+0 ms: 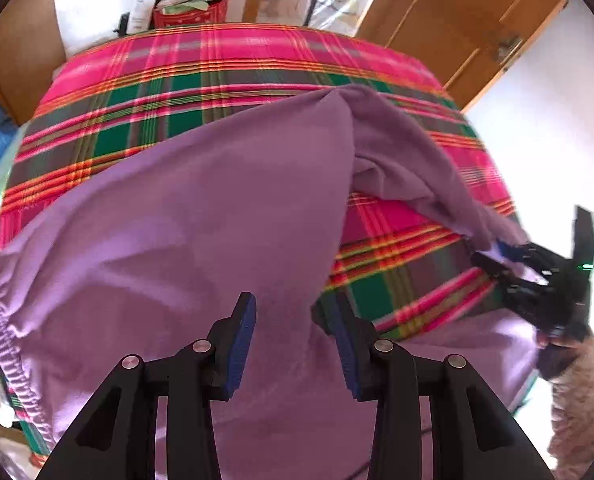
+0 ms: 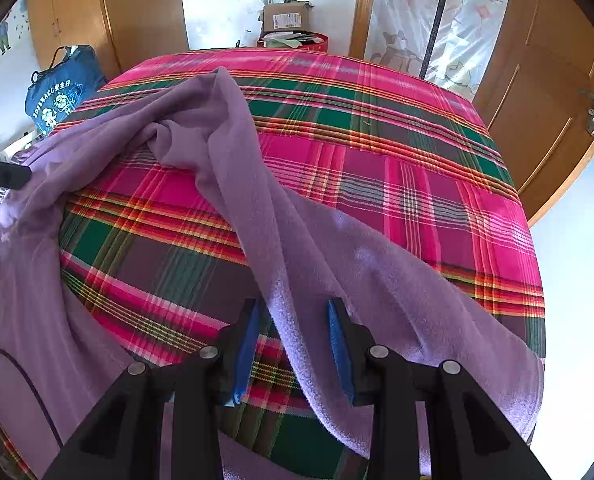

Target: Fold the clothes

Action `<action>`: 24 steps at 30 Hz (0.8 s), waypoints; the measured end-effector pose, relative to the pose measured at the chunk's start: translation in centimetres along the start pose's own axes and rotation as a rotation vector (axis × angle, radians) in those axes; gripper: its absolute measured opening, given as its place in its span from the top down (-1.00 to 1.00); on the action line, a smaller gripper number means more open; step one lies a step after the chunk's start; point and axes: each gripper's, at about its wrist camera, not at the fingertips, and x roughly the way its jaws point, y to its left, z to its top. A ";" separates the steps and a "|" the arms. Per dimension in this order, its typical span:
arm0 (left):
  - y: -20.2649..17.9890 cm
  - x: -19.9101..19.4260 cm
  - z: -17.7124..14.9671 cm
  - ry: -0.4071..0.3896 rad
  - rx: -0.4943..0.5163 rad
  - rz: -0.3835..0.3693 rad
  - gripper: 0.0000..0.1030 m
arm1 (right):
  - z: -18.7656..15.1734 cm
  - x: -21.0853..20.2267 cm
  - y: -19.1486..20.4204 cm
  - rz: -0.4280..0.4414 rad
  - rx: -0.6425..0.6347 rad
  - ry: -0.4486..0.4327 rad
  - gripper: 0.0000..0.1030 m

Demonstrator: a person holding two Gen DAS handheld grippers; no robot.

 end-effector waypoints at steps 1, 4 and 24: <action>-0.5 0.5 0.0 -0.006 0.027 0.051 0.22 | 0.0 0.0 0.0 0.002 0.001 -0.003 0.32; -1.5 1.7 -0.1 0.021 0.072 0.116 0.22 | 0.0 0.1 -0.1 0.009 0.004 -0.010 0.32; 1.7 3.0 0.8 0.006 -0.080 0.077 0.53 | 5.9 -0.4 -2.9 -0.218 -0.001 -0.171 0.93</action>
